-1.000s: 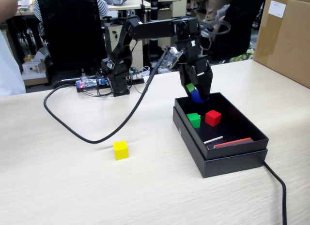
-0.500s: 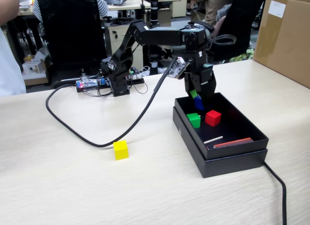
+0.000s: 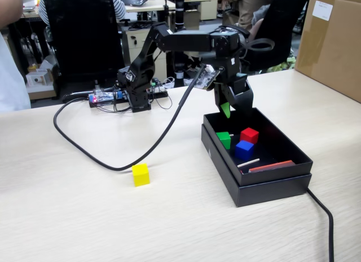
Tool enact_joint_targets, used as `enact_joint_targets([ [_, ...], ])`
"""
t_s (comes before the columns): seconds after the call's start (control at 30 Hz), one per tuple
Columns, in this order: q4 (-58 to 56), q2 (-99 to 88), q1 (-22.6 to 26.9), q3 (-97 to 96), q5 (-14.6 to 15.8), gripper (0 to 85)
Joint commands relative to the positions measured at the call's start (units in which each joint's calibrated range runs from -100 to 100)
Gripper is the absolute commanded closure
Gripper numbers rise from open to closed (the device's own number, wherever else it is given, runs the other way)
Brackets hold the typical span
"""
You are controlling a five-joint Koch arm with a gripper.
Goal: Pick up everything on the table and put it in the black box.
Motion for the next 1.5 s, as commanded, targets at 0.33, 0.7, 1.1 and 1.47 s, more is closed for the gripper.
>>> enact_joint_targets([
  [0.33,-1.43,-26.27,-15.48,0.51,-11.14,43.9],
  [0.7,-1.34,-3.43,-24.57,-2.75,-16.02,39.8],
  [1.1,-1.26,11.37,-25.2,-2.03,-15.48,38.7],
  [1.47,-1.17,23.53,-25.45,4.77,-15.58,43.8],
])
